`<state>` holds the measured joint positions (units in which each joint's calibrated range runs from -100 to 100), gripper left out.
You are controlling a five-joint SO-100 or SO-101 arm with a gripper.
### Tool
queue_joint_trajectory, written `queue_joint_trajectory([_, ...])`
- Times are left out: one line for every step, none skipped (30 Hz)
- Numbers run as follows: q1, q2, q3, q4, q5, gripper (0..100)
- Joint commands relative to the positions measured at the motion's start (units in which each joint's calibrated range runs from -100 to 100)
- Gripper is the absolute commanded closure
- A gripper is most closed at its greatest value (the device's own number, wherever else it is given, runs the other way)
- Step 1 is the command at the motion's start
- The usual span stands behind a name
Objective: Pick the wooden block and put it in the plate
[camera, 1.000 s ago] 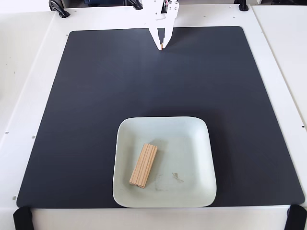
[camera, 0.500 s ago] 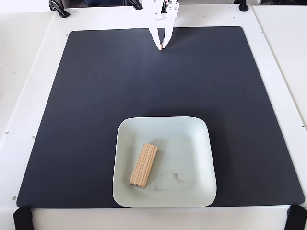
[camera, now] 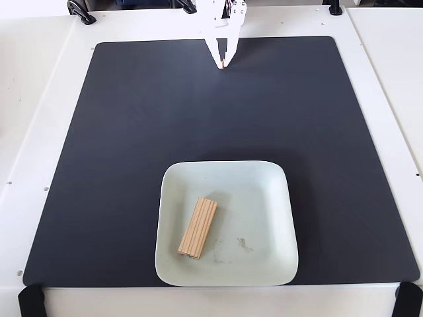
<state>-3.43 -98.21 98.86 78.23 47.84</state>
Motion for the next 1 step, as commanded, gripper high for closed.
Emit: queue_joint_trajectory([-0.16,-0.09,0.51,0.38,-0.1,98])
